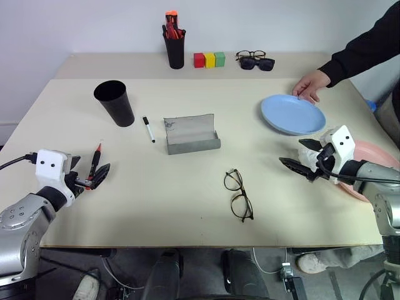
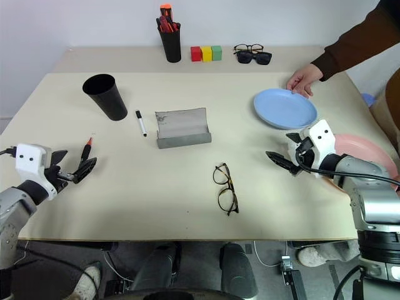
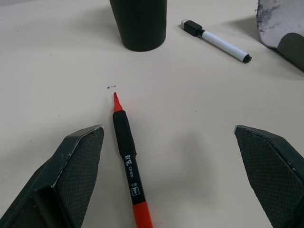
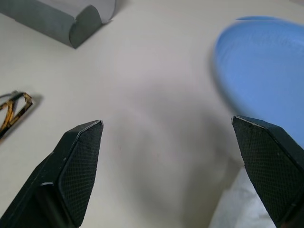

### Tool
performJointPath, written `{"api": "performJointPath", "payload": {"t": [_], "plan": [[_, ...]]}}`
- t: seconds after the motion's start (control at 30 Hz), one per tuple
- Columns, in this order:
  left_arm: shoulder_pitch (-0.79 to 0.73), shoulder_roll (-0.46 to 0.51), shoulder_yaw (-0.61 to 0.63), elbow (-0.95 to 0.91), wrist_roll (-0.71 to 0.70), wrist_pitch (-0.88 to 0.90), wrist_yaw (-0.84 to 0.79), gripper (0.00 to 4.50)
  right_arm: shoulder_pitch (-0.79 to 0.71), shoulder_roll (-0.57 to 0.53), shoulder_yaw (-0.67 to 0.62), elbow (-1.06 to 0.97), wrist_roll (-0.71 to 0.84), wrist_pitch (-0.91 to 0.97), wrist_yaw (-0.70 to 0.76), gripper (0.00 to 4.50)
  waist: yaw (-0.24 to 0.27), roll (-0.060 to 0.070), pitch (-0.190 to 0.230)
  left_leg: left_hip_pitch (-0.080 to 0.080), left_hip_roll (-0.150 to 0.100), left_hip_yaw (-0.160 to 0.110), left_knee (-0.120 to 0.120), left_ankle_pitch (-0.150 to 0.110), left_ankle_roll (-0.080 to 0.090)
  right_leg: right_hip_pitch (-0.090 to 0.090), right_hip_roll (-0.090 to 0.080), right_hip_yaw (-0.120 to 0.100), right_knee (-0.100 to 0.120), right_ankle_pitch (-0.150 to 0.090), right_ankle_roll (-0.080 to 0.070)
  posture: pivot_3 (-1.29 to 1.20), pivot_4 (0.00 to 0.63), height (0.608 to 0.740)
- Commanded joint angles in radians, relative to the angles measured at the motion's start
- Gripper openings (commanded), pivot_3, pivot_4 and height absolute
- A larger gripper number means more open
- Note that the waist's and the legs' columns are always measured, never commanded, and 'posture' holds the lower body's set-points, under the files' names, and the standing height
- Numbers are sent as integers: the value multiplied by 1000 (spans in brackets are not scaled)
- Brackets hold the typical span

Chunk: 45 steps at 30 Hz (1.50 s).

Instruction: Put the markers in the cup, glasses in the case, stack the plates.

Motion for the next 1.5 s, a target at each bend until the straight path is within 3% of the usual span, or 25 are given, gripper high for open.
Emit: {"api": "performJointPath", "payload": {"t": [0.03, 0.27, 0.53, 0.63, 0.77, 0.87, 1.03, 1.1, 1.13, 1.23, 1.37, 1.5], "plan": [[-8, 10, 32, -30, -7, -6, 10, 4500, -32, 6, 1, -9, 8, -22, -7, 4429, 0, 0, 0, 0, 0, 0, 0, 0, 0, 0, 0, 0, 0, 0, 0, 0, 150, 740], [-39, 18, 23, -29, 19, 55, 90, 4500, -92, 43, 78, -43, 19, -13, 2, 4429, -2, 0, 0, 0, 0, 0, 0, 0, 0, 0, 0, 0, 0, 0, 0, 0, 150, 740], [-396, 16, -88, 74, 71, 592, 362, 4500, -228, 286, 326, -236, 56, 79, -62, 4429, 0, -1, 0, 0, 0, -3, 1, 0, 0, 0, 2, -1, 3, 2, 3, 0, 150, 740], [-528, -12, -111, 168, 75, 726, 393, 4500, -213, 333, 378, -292, 57, 111, -93, 4429, 3, -3, 1, -1, -1, -3, 1, 0, 0, 0, 0, -2, 3, 2, 4, 0, 150, 740], [-603, -11, -111, 282, 94, 774, 397, 4500, -194, 361, 417, -360, 63, 150, -130, 4429, -8, -4, 1, -1, -1, -3, 0, 0, 0, -2, 1, -2, 4, 2, 4, 0, 150, 740], [-638, -7, -130, 347, 86, 783, 364, 3674, -179, 366, 419, -389, 68, 166, -148, 4500, -10, -4, 1, -1, 0, -4, 0, 1, -1, -3, 2, -2, 6, 2, 3, 0, 150, 740], [-652, 4, -113, 402, 109, 783, 365, 1251, -174, 364, 414, -398, 68, 174, -164, 4500, -9, -4, 1, 0, 0, -3, 0, 1, -2, -2, 1, -2, 6, 2, 3, 0, 150, 740], [-653, 6, -90, 412, 116, 768, 373, 280, -173, 367, 421, -400, 65, 174, -169, 4500, -8, -4, 1, 0, 0, -3, 0, 1, -2, -2, 1, -2, 6, 2, 3, 0, 150, 740], [-662, -1, -57, 415, 122, 736, 392, 27, -175, 368, 422, -399, 64, 173, -170, 4500, -8, -4, 1, 0, 0, -3, 0, 1, -2, -2, 1, -2, 6, 2, 3, 0, 150, 740], [-693, -31, 58, 413, 146, 482, 473, 27, -187, 373, 422, -390, 65, 166, -171, 4500, -7, -4, 1, 0, 0, -3, 0, 1, -2, -2, 1, -1, 6, 2, 3, 0, 150, 740], [-740, -18, 55, 383, 270, -27, 595, 27, -224, 395, 431, -358, 64, 146, -160, 4500, 1, -8, 2, -1, 0, -3, 0, 2, -3, -4, 1, -2, 5, 2, 2, 0, 150, 740], [-834, -60, -36, 371, 212, -265, 422, 27, -279, 437, 455, -308, 55, 117, -149, 4500, 10, -9, 1, -2, -1, -3, 0, 2, -4, -2, 0, -2, 2, 3, 2, 0, 150, 740]]}}
